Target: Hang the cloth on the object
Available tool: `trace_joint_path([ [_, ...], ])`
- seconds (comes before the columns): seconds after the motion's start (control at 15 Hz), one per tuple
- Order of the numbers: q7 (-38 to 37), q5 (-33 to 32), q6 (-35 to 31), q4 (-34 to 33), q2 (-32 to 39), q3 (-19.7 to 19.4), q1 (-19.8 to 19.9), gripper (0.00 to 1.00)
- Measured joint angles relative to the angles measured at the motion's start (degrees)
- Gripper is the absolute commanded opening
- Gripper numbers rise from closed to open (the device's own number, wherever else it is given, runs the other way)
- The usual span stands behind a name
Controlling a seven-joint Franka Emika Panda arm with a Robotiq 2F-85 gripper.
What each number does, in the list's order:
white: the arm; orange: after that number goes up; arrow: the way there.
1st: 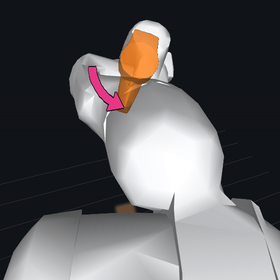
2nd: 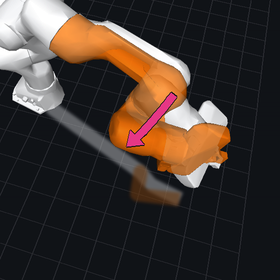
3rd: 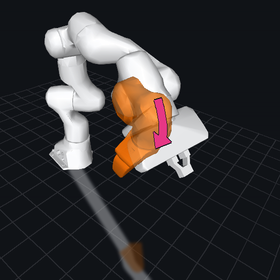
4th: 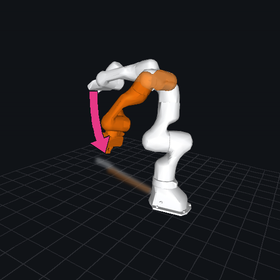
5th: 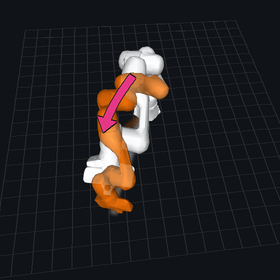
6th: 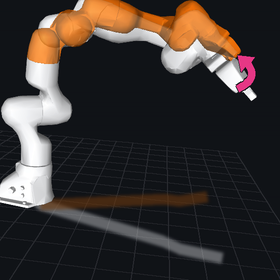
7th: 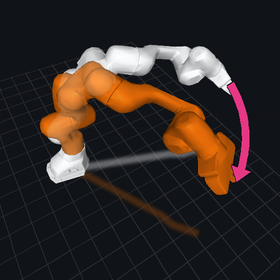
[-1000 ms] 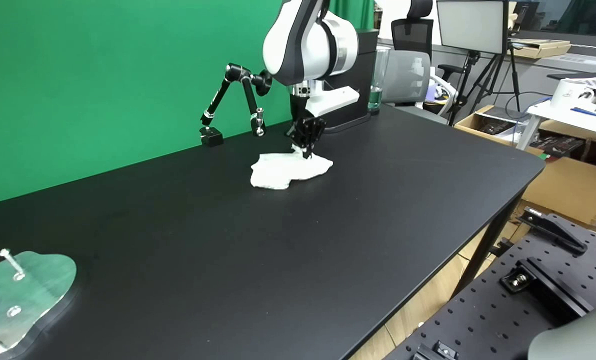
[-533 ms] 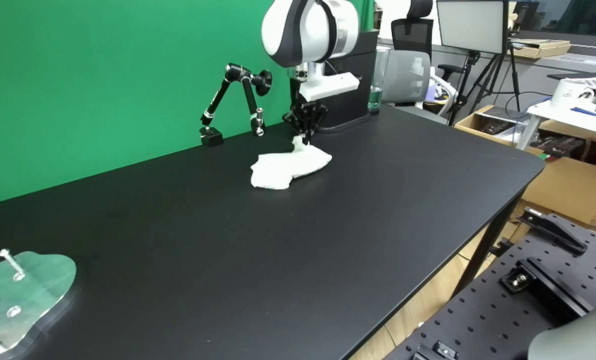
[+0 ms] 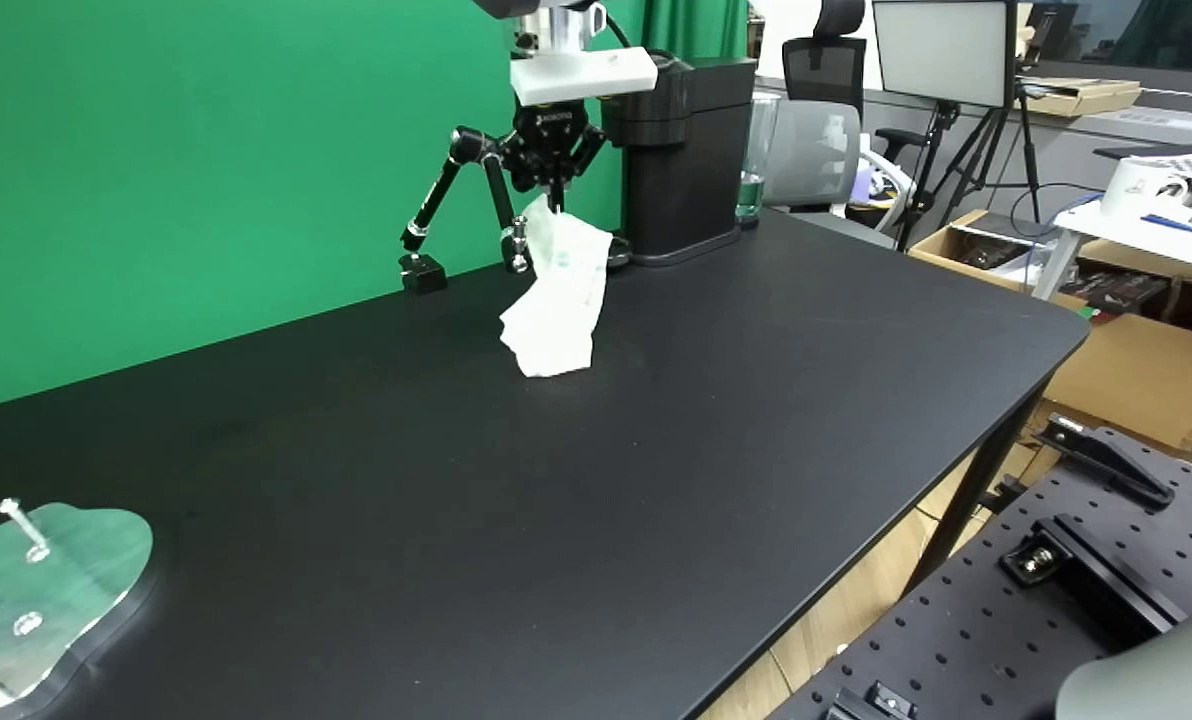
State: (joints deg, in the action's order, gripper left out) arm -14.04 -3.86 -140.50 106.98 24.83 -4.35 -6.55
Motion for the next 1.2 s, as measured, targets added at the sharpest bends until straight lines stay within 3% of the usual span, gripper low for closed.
trace_joint_path([
  [0.47, -1.4, -1.6, 1.2, -0.6, -3.1, 3.1, -4.4, 0.0],
  [1.2, -0.4, -1.8, 6.6, -0.4, -1.8, 9.0, -8.0, 0.0],
])
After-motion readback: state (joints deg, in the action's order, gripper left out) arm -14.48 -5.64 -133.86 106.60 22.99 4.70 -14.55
